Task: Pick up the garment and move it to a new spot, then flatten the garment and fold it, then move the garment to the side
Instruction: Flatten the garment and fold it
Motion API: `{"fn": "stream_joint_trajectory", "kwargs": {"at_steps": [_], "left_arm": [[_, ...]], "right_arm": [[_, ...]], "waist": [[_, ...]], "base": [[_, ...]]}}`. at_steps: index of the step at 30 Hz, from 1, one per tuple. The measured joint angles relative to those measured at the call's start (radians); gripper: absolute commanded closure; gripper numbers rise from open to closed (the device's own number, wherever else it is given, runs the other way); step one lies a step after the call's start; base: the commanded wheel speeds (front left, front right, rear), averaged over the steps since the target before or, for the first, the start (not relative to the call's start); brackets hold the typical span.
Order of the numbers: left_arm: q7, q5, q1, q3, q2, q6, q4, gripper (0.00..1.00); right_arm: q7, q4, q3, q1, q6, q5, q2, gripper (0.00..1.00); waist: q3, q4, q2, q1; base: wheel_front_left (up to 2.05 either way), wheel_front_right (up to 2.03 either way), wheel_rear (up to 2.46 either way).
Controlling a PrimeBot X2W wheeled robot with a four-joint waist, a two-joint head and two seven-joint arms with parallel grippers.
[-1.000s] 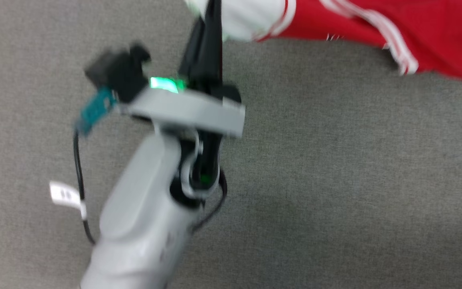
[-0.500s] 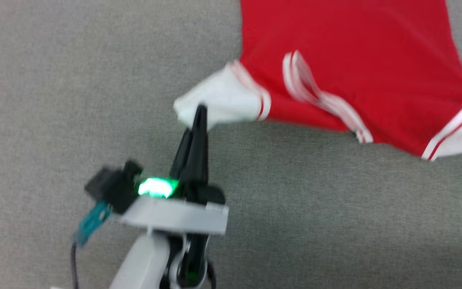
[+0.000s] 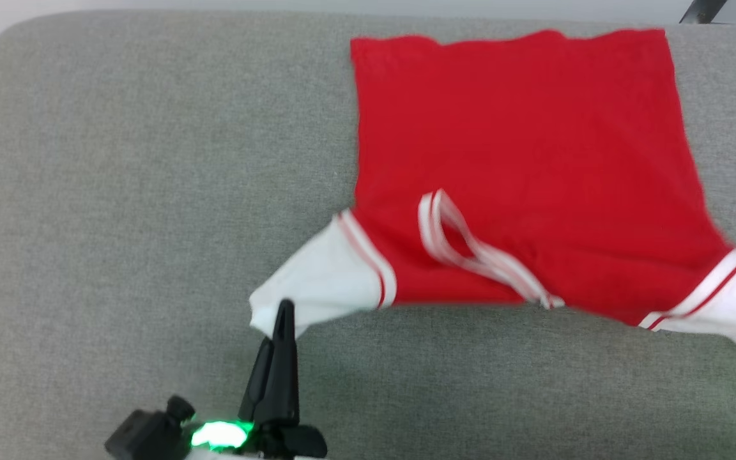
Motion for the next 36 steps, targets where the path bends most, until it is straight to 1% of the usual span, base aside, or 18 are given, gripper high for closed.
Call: {"fn": "stream_joint_trajectory", "kwargs": {"at_steps": [6, 10, 14, 18, 22, 25, 27, 31, 36], "left_arm": [[0.0, 0.01, 0.081, 0.013, 0.0, -0.009, -0.043, 1.0], [0.0, 0.014, 0.103, 0.024, 0.0, -0.009, -0.067, 1.0], [0.0, 0.035, 0.099, 0.001, 0.0, -0.015, -0.019, 1.0], [0.011, 0.066, 0.07, -0.014, 0.0, 0.008, 0.06, 1.0], [0.016, 0.085, 0.036, -0.042, 0.0, 0.023, 0.124, 1.0], [0.016, 0.107, 0.014, -0.062, 0.0, 0.045, 0.164, 1.0], [0.014, 0.134, 0.002, -0.074, 0.0, 0.074, 0.194, 1.0], [0.012, 0.145, -0.016, -0.108, 0.0, 0.128, 0.237, 1.0], [0.009, 0.153, -0.043, -0.148, 0.0, 0.168, 0.297, 1.0]], "right_arm": [[-0.013, -0.053, -0.004, 0.074, 0.0, -0.002, -0.029, 1.0], [-0.018, -0.074, -0.019, 0.114, 0.0, 0.001, -0.042, 1.0], [-0.019, -0.077, -0.024, 0.134, 0.0, -0.026, -0.045, 1.0], [-0.003, -0.061, -0.018, 0.143, 0.0, -0.07, -0.038, 1.0], [0.042, -0.022, -0.005, 0.135, 0.0, -0.119, 0.008, 1.0], [0.072, 0.016, 0.004, 0.111, 0.0, -0.162, 0.043, 1.0], [0.091, 0.038, 0.011, 0.099, 0.0, -0.185, 0.075, 1.0], [0.114, 0.096, 0.026, 0.062, 0.0, -0.232, 0.124, 1.0], [0.133, 0.174, 0.052, 0.019, 0.0, -0.301, 0.184, 1.0]], "waist": [[-0.009, -0.007, 0.0, 0.0], [-0.01, -0.008, 0.0, 0.0], [-0.012, -0.01, 0.0, 0.0], [-0.012, -0.01, 0.0, 0.0], [-0.005, -0.012, 0.0, 0.0], [0.004, -0.012, 0.0, 0.0], [0.012, -0.011, 0.0, 0.0], [0.027, -0.008, 0.0, 0.0], [0.047, -0.002, 0.0, 0.0]], "base": [[0.0, 0.0, 0.0], [0.0, 0.0, 0.0], [0.0, 0.0, 0.0], [0.0, 0.0, 0.0], [0.0, 0.0, 0.0], [0.0, 0.0, 0.0], [0.0, 0.0, 0.0], [0.0, 0.0, 0.0], [0.0, 0.0, 0.0]]}}
